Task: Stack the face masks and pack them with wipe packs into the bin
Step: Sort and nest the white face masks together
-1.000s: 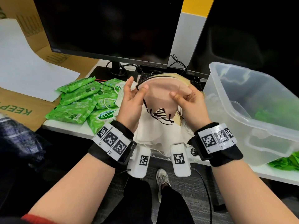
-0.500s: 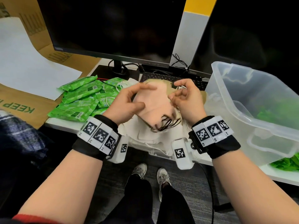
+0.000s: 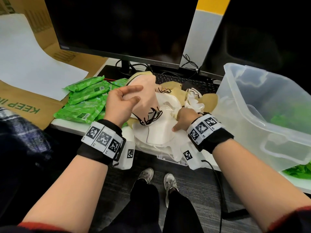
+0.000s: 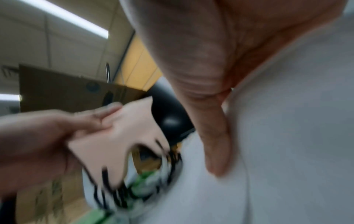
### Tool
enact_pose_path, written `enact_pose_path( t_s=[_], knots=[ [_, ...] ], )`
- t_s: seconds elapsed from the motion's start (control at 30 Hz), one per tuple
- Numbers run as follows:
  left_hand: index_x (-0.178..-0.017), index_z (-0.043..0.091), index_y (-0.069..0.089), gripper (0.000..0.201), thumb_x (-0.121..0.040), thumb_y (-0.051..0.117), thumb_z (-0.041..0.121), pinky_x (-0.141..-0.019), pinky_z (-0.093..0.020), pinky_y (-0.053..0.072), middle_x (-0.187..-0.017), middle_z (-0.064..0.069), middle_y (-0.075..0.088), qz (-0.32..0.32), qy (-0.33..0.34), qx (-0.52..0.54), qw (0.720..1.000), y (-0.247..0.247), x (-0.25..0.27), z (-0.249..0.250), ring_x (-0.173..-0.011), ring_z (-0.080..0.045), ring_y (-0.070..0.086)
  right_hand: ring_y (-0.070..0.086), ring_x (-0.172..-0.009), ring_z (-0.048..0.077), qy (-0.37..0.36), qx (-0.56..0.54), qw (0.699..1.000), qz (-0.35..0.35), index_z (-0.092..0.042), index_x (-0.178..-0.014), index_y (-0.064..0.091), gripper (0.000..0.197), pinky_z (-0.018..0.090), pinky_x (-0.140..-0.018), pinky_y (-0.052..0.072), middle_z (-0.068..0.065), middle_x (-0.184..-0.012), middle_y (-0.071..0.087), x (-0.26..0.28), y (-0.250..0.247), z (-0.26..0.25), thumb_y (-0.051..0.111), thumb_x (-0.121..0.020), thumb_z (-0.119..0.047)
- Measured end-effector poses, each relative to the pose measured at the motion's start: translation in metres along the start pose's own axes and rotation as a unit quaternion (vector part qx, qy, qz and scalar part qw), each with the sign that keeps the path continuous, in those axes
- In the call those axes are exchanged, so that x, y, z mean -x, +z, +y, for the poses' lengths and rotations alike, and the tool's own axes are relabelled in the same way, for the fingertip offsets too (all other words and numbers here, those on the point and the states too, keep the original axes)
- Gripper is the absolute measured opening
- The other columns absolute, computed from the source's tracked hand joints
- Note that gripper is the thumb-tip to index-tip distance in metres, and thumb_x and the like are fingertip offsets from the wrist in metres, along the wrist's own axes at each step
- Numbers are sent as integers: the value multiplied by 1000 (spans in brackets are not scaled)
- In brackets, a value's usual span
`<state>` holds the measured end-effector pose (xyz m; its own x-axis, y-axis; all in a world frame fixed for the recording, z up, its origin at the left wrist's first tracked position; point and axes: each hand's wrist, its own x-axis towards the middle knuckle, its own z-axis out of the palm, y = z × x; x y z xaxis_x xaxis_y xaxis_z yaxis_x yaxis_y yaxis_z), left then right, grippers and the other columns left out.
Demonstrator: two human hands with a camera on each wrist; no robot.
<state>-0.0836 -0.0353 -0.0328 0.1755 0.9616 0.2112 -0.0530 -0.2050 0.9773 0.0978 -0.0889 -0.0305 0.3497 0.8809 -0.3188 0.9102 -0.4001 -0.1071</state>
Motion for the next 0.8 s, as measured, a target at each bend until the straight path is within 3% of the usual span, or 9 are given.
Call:
enact_pose_path(
  t_s=[0.07, 0.17, 0.27, 0.37, 0.43, 0.5, 0.57, 0.7, 0.8],
  knots=[
    [-99, 20, 67, 36, -82, 56, -9, -100, -27, 43, -104, 2, 65, -8, 3, -18, 1000, 1, 1, 0, -105, -8, 58, 58, -88, 25, 8, -58, 998, 37, -5, -92, 60, 31, 28, -68, 45, 7, -89, 59, 0, -8, 2, 76, -75, -26],
    [-107, 18, 65, 36, -86, 52, -7, -98, -18, 40, -111, 5, 63, 3, 7, -31, 999, 5, 1, -1, -107, -4, 55, 49, -71, 17, 3, -168, 979, 113, -13, -68, 51, 27, 22, -51, 32, -2, -67, 48, 5, -25, 8, 73, -78, -26],
    [-113, 15, 64, 36, -86, 51, -6, -99, -19, 39, -114, 6, 61, 14, 15, -29, 999, 13, 4, 1, -108, -3, 53, 45, -74, 18, -30, -258, 939, 225, -18, -59, 45, 34, 19, -50, 27, -6, -64, 43, 8, -38, 14, 69, -81, -28],
    [-118, 17, 62, 38, -83, 57, 2, -101, -19, 40, -119, 7, 60, -33, 40, -69, 996, 23, 10, 2, -112, -4, 53, 47, -68, 13, -65, -349, 887, 297, -19, -61, 49, 30, 19, -54, 32, -8, -63, 47, 15, -44, 13, 68, -81, -28],
    [-120, 19, 61, 42, -79, 64, 17, -95, -14, 41, -124, 5, 60, -76, 55, -97, 991, 30, 16, 4, -110, 0, 53, 47, -64, 11, -107, -409, 856, 298, -22, -59, 49, 30, 23, -58, 37, -7, -62, 50, 19, -44, 7, 69, -81, -27],
    [-121, 20, 61, 57, -68, 67, 39, -98, -18, 41, -122, 7, 61, -122, 60, -89, 987, 36, 21, 8, -112, 1, 54, 50, -63, 13, -159, -453, 836, 266, -23, -61, 53, 27, 29, -61, 41, -4, -63, 54, 24, -42, -2, 67, -83, -25],
    [-120, 21, 61, 68, -60, 68, 51, -98, -21, 43, -118, 8, 64, -157, 56, -52, 985, 39, 26, 12, -111, 1, 57, 52, -65, 14, -210, -467, 827, 231, -20, -68, 60, 18, 30, -63, 42, 1, -67, 57, 29, -39, -8, 62, -85, -25],
    [-110, 10, 67, 51, -66, 74, 35, -94, -34, 50, -109, -6, 69, -154, 15, 70, 986, 39, 26, 18, -103, -17, 65, 58, -77, 17, -254, -479, 822, 176, -5, -96, 66, 22, 31, -70, 46, 10, -86, 64, 37, -33, -10, 59, -83, -21],
    [-107, 2, 67, 50, -67, 71, 32, -95, -43, 49, -108, -12, 68, -94, -13, 88, 992, 40, 22, 16, -101, -23, 66, 59, -81, 20, -266, -467, 826, 170, -4, -92, 67, 22, 37, -74, 48, 20, -91, 65, 43, -30, -10, 65, -77, -20]
  ],
)
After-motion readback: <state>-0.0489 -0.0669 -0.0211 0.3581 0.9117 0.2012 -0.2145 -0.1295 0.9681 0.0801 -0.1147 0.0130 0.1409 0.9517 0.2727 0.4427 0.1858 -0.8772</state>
